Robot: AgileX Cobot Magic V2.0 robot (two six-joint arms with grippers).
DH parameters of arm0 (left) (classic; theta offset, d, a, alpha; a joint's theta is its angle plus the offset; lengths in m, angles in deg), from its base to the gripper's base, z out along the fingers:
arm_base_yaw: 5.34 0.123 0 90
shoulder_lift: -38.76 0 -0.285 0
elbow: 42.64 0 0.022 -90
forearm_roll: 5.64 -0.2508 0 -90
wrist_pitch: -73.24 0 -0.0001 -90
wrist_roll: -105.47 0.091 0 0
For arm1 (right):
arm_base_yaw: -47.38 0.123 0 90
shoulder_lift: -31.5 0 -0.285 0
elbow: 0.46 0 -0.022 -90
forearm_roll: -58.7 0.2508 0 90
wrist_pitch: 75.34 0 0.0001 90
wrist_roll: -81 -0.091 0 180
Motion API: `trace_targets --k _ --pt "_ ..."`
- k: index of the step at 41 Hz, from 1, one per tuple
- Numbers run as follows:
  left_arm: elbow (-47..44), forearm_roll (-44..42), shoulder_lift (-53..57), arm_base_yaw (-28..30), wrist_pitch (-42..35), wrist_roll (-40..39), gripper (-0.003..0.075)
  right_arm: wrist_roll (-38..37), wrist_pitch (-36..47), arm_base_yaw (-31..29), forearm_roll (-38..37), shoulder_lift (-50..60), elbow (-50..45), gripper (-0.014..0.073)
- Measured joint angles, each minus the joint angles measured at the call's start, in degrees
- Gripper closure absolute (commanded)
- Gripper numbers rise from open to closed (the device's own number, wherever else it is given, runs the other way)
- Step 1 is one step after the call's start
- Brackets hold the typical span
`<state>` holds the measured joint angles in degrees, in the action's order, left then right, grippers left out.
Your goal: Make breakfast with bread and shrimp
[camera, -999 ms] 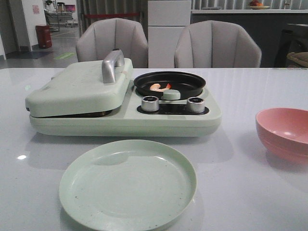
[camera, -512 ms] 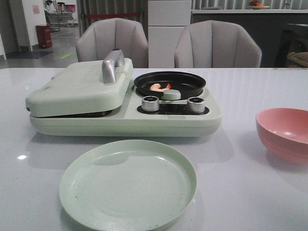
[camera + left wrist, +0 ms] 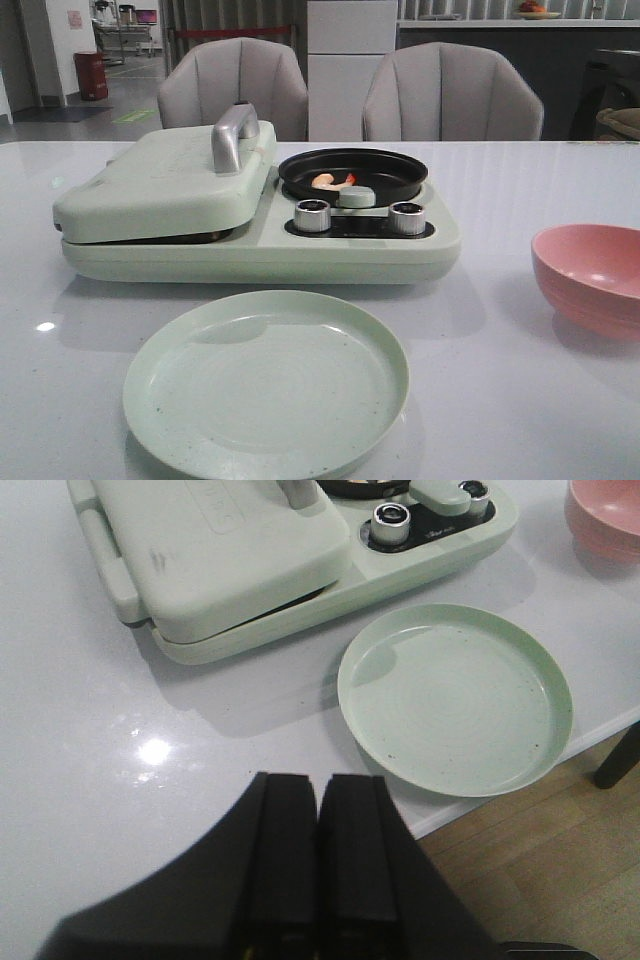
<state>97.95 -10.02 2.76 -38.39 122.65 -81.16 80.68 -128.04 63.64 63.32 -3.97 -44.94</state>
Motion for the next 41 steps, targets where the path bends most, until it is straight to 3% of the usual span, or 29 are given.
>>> trace_targets --k 6,11,26,33,41 --pt "-0.21 -0.28 1.11 0.27 0.00 -0.04 0.0619 0.00 0.00 0.00 0.00 0.00 0.00 0.0547" --pt "-1.95 -0.96 4.70 4.82 -2.21 -0.04 0.0619 0.00 0.00 0.00 0.00 0.00 0.00 0.0547" --pt "-25.47 3.26 21.36 25.60 -27.58 -0.13 0.0619 0.00 0.00 0.00 0.00 0.00 0.00 0.0547" --pt "-37.64 3.89 26.46 28.86 -39.02 -0.17 0.0619 0.00 0.00 0.00 0.00 0.00 0.00 0.0547" --pt "-37.90 3.46 28.44 29.35 -42.18 -0.26 0.0619 0.00 0.03 0.00 0.00 0.13 0.00 0.0547"
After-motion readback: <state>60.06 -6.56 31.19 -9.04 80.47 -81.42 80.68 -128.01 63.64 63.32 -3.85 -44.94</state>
